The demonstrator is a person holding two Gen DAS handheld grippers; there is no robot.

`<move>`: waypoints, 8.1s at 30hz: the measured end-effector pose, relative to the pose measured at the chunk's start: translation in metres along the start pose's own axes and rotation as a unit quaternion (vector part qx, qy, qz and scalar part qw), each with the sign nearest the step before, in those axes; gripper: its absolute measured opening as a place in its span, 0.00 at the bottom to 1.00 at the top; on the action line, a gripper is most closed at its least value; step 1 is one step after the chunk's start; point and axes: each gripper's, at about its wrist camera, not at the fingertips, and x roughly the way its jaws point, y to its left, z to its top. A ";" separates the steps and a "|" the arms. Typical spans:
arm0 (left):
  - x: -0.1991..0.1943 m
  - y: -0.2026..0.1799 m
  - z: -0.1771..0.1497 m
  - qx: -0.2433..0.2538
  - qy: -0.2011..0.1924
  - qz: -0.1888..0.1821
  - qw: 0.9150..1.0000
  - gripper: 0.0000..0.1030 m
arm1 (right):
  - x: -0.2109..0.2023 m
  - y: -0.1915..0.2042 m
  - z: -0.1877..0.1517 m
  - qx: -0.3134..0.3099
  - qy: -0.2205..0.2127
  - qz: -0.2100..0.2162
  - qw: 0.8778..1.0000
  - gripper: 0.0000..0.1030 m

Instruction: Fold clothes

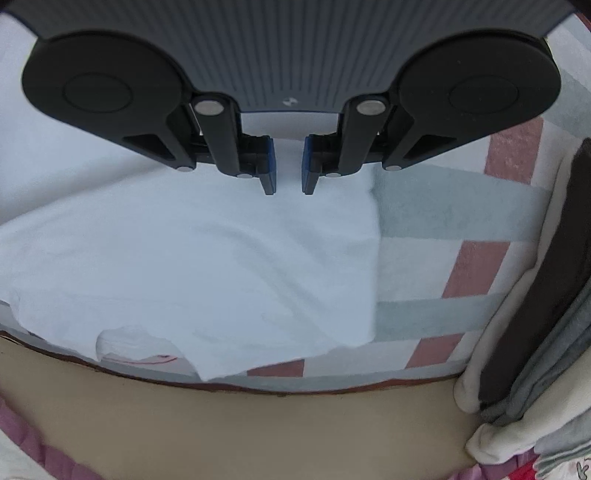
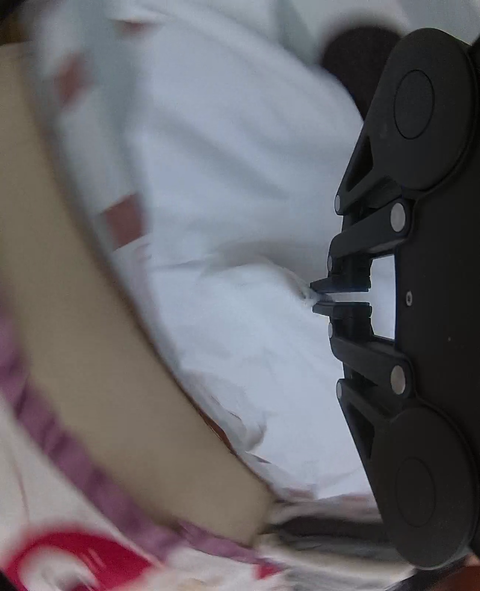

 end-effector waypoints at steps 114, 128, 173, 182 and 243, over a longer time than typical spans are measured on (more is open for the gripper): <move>-0.021 -0.083 0.025 -0.131 -0.098 -0.035 0.986 0.36 | -0.025 -0.060 -0.027 -0.056 -0.018 -0.186 0.981 0.32; 0.011 -0.140 0.024 -0.004 -0.065 0.008 0.998 0.05 | -0.008 -0.067 0.034 0.038 -0.103 -0.041 0.993 0.51; -0.082 -0.068 0.035 0.090 0.041 0.042 0.994 0.44 | -0.023 -0.028 0.036 0.039 -0.046 0.198 0.978 0.52; -0.172 0.018 -0.010 0.189 0.170 0.010 0.967 0.44 | -0.060 0.106 -0.060 -0.132 0.111 0.279 0.945 0.52; -0.155 0.077 -0.194 0.034 0.234 -0.154 0.959 0.66 | -0.220 0.111 -0.209 -0.350 0.183 -0.095 0.914 0.33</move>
